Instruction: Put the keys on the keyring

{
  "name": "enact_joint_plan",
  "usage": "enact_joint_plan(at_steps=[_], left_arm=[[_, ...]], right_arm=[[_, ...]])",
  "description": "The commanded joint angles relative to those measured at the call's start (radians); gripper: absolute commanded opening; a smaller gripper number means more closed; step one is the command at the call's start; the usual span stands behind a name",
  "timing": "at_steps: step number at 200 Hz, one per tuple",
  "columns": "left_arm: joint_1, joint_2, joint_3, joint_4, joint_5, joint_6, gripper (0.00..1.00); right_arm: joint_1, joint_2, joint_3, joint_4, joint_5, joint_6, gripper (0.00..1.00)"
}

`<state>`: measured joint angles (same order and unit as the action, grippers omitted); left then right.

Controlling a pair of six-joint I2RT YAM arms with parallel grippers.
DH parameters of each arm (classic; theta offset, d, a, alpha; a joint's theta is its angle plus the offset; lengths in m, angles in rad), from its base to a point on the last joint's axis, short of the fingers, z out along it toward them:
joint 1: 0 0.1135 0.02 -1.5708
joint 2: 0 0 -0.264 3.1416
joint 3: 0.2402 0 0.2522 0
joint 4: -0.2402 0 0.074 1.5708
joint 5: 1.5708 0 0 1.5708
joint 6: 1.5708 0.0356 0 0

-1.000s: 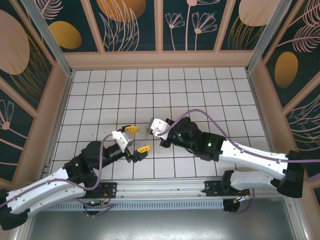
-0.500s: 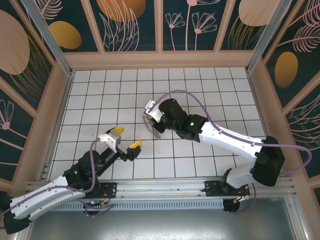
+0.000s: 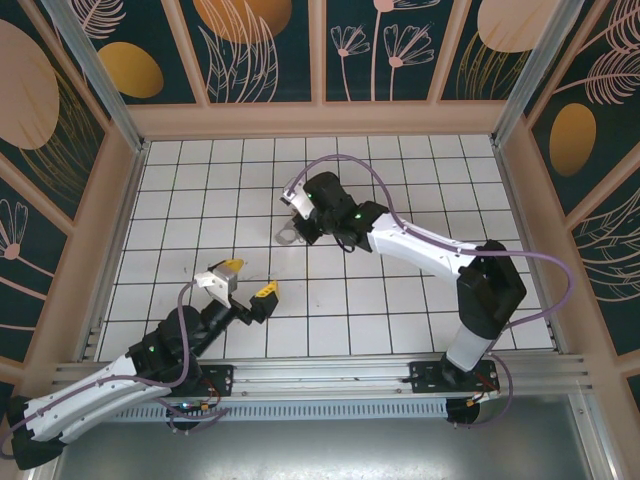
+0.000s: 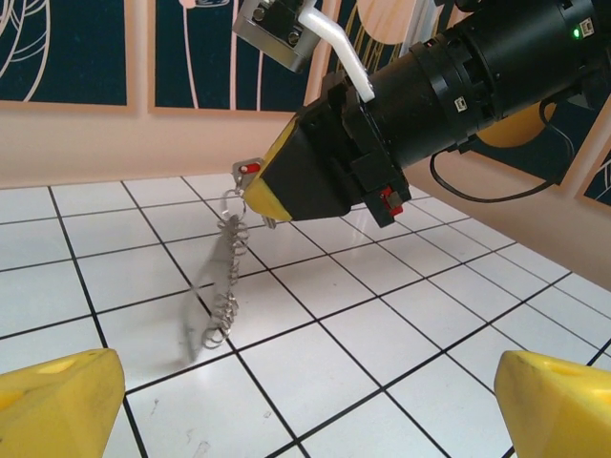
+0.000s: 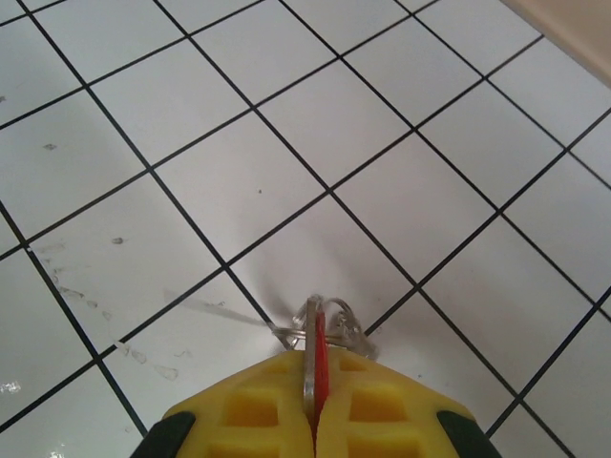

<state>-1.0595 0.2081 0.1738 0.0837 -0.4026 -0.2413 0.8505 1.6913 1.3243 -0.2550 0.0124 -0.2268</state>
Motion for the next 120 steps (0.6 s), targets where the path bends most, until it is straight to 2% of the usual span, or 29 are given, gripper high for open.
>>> enact_joint_plan(at_steps=[1,36,74,120], left_arm=[[0.000,-0.009,0.027,-0.021,-0.016,0.006,0.98],[0.001,0.038,0.026,0.020,-0.002,0.012,0.98],[0.000,0.159,0.036,0.124,0.030,0.023,0.99],[0.000,0.287,0.072,0.181,0.071,0.032,0.99]], right_arm=[[-0.011,-0.014,-0.062,0.052,-0.038,0.071,0.00],[0.006,-0.091,-0.270,0.137,-0.089,0.208,0.00],[0.049,-0.175,-0.475,0.218,-0.064,0.335,0.00],[0.045,-0.265,-0.629,0.255,-0.037,0.423,0.02]])
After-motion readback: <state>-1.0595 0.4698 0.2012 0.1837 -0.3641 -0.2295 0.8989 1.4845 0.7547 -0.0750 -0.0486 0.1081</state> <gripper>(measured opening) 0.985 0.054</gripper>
